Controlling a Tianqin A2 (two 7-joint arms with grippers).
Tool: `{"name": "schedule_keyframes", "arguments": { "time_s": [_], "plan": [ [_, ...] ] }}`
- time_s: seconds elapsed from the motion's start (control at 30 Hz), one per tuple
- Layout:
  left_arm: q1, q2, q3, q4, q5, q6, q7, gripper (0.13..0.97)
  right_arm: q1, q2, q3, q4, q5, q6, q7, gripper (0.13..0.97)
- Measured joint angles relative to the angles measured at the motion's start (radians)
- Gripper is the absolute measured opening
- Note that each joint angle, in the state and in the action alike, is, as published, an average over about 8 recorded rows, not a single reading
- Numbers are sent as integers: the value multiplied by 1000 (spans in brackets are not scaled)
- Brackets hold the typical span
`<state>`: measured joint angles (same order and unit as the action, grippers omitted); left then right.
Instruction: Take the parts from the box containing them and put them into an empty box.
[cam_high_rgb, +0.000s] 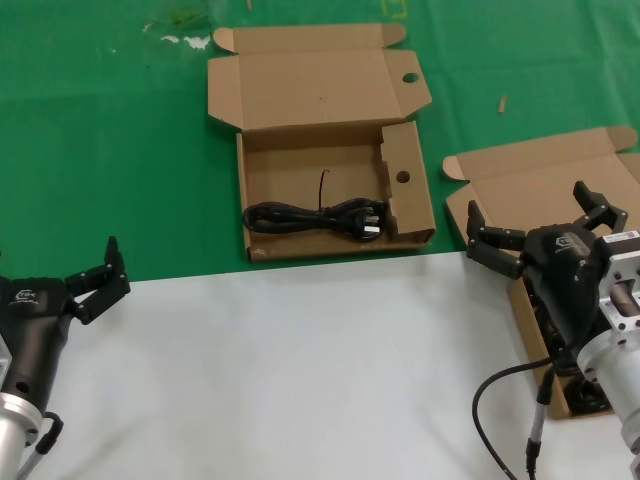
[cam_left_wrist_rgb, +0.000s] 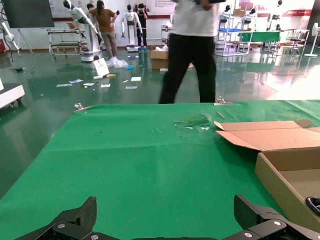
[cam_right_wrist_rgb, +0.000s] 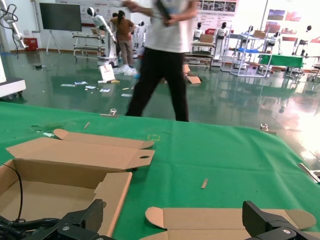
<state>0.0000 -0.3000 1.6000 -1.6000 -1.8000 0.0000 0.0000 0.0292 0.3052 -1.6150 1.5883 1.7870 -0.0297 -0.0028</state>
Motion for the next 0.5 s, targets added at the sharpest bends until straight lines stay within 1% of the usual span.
{"name": "schedule_keyframes", "arguments": {
  "time_s": [0.5],
  "plan": [
    [0, 0, 0, 0, 0, 0, 0, 966, 0, 0, 0, 0, 0, 0, 0, 966]
  ]
}}
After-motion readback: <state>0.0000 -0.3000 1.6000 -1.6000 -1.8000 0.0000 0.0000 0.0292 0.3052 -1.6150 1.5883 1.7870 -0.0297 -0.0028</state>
